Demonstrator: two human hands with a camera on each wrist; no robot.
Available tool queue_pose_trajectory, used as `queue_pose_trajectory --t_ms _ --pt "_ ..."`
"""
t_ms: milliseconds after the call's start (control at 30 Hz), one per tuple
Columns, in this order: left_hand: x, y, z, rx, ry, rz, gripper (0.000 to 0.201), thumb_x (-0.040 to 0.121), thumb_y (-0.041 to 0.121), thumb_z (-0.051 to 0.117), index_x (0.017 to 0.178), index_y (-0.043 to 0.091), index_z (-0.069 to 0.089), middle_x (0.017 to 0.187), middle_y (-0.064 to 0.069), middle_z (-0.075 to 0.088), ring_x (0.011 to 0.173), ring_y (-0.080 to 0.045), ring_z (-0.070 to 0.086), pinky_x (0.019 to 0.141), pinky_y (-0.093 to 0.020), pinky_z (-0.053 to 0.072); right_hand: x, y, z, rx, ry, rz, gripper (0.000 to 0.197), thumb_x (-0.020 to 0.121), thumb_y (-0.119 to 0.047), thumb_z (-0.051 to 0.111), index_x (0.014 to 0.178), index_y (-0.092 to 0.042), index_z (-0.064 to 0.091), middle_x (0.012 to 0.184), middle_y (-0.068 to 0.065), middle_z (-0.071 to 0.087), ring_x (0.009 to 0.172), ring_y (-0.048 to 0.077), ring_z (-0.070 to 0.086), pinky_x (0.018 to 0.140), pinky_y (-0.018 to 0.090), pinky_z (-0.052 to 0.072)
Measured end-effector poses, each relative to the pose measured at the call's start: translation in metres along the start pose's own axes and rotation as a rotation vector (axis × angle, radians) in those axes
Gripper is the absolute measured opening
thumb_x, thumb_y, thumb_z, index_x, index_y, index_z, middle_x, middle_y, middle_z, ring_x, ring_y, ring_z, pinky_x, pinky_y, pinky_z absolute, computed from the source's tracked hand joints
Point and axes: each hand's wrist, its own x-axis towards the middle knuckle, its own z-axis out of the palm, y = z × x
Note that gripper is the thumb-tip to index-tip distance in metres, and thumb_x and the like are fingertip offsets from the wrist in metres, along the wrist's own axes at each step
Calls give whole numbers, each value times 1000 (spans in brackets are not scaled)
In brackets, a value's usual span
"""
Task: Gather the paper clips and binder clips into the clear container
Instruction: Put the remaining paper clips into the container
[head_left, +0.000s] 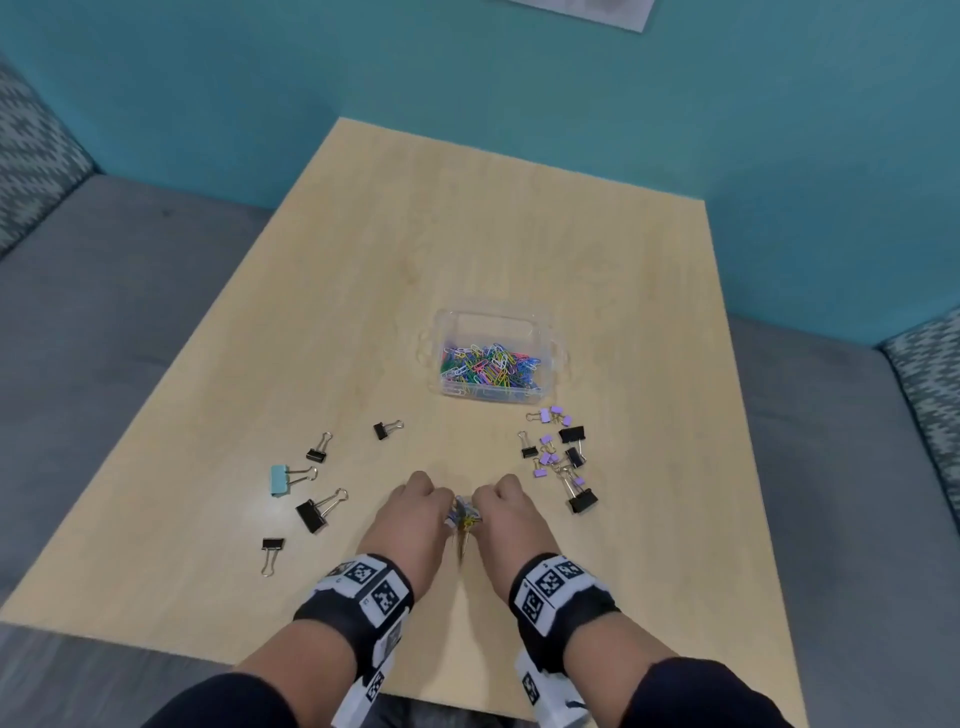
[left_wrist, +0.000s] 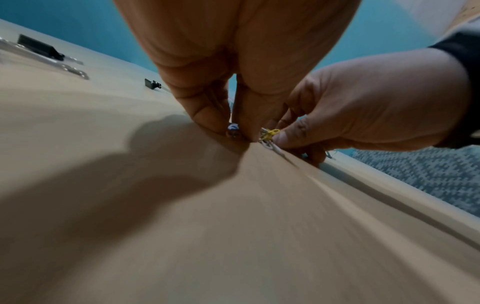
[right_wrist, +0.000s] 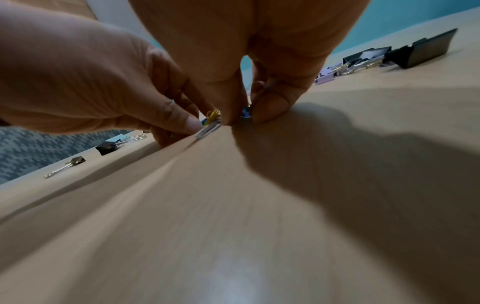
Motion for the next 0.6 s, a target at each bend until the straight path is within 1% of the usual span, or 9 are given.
queue_pose_trajectory --t_ms 100,167,267,333,400,467,500,533,600 --pt "3 4 2 15 8 2 12 81 6 55 88 15 56 90 -5 49 76 -26 51 60 -32 32 2 -4 -8 -58 -43 -28 38 73 9 47 103 -15 47 107 8 41 80 22 37 66 30 34" --pt "4 6 1 41 9 22 17 79 2 53 89 15 56 90 -6 50 74 -25 49 59 -32 31 2 -5 -12 -79 -63 -70 41 72 11 45 104 -14 48 107 9 42 78 22 35 65 32 31" --pt "5 5 -1 91 -16 52 22 77 0 52 93 16 54 91 -6 48 68 -20 36 58 -32 31 4 -3 -17 -116 -60 -127 39 73 12 43 104 -10 49 107 13 45 83 27 43 64 34 30" --pt "6 4 -4 119 -38 72 23 78 1 52 95 17 53 90 -5 45 67 -19 34 57 -32 31 5 0 -19 -122 -45 -153 36 74 12 44 103 -9 51 105 14 47 86 30 48 64 35 29" --pt "8 4 -6 149 -53 78 20 80 2 52 92 18 52 84 -2 40 62 -19 33 55 -32 30 8 4 -19 -129 -40 -156 32 77 11 46 101 -9 51 103 12 47 84 29 47 63 34 29" --pt "10 2 -9 153 -49 60 16 82 4 54 83 19 48 78 0 34 54 -20 31 52 -32 29 11 9 -18 -126 -25 -142 24 80 8 50 94 -12 50 99 9 46 75 24 40 61 33 30" --pt "11 0 -9 128 -34 42 16 83 7 55 79 19 46 76 1 35 51 -21 33 50 -33 31 12 13 -18 -110 -7 -132 19 84 4 53 91 -13 49 96 6 45 71 22 37 60 32 30" --pt "11 -1 -11 73 -22 4 14 85 11 56 78 19 47 76 0 39 52 -24 39 51 -34 36 13 15 -19 -79 2 -109 13 88 -2 54 89 -14 49 92 2 42 69 21 36 60 31 30" --pt "12 -5 -15 -71 -10 -58 8 90 20 54 82 17 54 81 0 50 68 -26 53 62 -36 45 15 19 -24 6 -10 -53 6 95 -16 50 90 -14 51 88 -4 38 69 20 41 61 29 32"
